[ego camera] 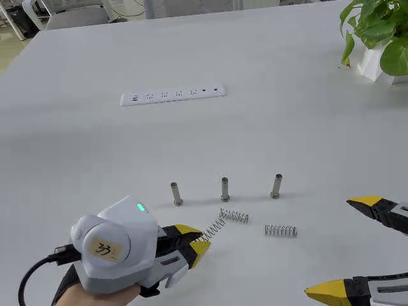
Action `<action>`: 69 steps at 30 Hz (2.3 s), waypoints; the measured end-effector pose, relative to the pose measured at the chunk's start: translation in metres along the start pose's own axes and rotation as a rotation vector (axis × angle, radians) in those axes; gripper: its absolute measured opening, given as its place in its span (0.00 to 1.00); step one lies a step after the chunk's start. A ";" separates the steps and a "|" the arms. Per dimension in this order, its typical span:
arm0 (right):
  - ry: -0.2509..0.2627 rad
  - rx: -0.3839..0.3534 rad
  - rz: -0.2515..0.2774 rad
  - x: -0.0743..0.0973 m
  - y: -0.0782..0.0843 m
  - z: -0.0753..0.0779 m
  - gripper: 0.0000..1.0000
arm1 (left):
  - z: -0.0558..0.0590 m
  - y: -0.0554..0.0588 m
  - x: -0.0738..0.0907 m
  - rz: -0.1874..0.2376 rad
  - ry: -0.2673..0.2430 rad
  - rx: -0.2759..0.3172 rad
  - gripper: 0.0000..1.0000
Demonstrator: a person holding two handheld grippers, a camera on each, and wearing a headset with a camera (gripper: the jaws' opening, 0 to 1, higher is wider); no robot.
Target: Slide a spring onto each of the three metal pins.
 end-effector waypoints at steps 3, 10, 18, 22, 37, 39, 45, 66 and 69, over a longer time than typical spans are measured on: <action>-0.005 -0.007 0.027 -0.003 -0.010 0.001 0.97 | 0.004 -0.007 0.002 0.021 0.008 -0.010 0.07; -0.024 -0.122 0.171 -0.013 -0.043 0.005 0.92 | 0.011 -0.017 0.000 0.055 0.030 -0.036 0.07; -0.110 -0.198 0.220 -0.029 -0.058 -0.009 0.76 | 0.011 -0.026 -0.001 0.087 0.038 -0.060 0.07; -0.165 -0.251 0.253 -0.035 -0.067 -0.018 0.66 | 0.013 -0.031 0.000 0.104 0.046 -0.070 0.07; -0.326 -0.359 0.308 -0.045 -0.083 -0.043 0.28 | 0.027 -0.038 0.004 0.144 0.100 -0.103 0.07; -0.334 -0.364 0.307 -0.045 -0.083 -0.045 0.24 | 0.028 -0.039 0.005 0.147 0.107 -0.104 0.07; -0.352 -0.382 0.304 -0.046 -0.083 -0.048 0.21 | 0.031 -0.039 0.005 0.155 0.127 -0.103 0.07; -0.361 -0.383 0.300 -0.047 -0.084 -0.048 0.07 | 0.030 -0.034 0.006 0.138 0.139 -0.135 0.07; -0.351 -0.359 0.294 -0.045 -0.084 -0.048 0.06 | 0.030 -0.034 0.005 0.134 0.140 -0.135 0.07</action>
Point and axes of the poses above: the centre of the closed fingertips' face, and the gripper's own axes: x roughly backward along the fingers, z roughly to its right, y roughly out of its underside, the point moved 1 cm from there along x, roughly backward along the fingers, and after that the axes turned 4 degrees about x, right-handed, at the moved point
